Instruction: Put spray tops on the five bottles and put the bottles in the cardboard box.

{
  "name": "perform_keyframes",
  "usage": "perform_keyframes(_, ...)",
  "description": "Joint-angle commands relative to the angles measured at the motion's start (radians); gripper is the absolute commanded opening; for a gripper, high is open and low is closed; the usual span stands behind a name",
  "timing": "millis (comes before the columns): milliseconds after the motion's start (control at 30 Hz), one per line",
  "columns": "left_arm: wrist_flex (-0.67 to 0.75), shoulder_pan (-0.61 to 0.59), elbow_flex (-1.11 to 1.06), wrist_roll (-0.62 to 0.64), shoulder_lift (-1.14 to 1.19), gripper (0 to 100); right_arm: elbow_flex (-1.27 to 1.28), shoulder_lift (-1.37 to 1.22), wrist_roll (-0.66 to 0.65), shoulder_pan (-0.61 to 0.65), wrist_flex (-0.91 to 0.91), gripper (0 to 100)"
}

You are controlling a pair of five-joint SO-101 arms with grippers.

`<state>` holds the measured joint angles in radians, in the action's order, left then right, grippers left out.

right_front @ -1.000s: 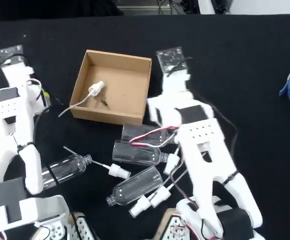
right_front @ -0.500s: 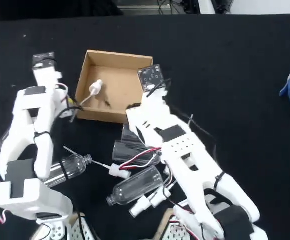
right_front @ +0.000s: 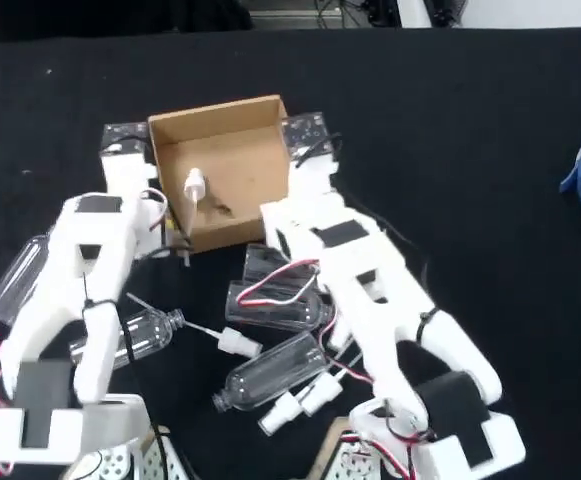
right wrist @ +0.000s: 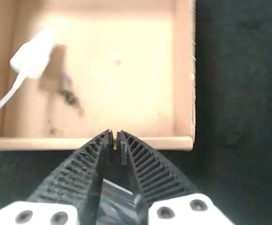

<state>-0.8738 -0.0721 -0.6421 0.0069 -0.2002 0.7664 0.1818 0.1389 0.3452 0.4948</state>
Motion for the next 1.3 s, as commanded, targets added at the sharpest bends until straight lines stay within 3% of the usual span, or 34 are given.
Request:
perform_keyframes(0,0.054,0.041,-0.03,0.0,-0.118,3,-0.056,-0.053,-0.002,-0.054,0.038,1.6)
perform_keyframes(233,0.245,0.005,-0.136,0.002,-0.095,3,-0.071,-0.053,-0.002,-0.061,0.091,1.6)
perform_keyframes(533,0.278,0.096,-0.142,0.0,-0.095,3,-0.021,0.022,0.005,-0.117,0.094,1.5)
perform_keyframes(800,0.41,0.117,-0.223,-0.002,-0.106,3,-0.018,0.124,0.0,-0.115,0.127,1.6)
perform_keyframes(967,0.407,0.022,-0.229,0.006,-0.107,3,-0.045,0.216,-0.002,0.008,0.204,1.8)
perform_keyframes(1167,0.282,-0.07,-0.153,0.009,-0.107,3,-0.117,0.179,0.005,0.163,0.212,16.6)
perform_keyframes(1267,0.226,-0.079,-0.127,0.063,-0.107,3,-0.165,0.143,0.025,0.21,0.187,17.7)
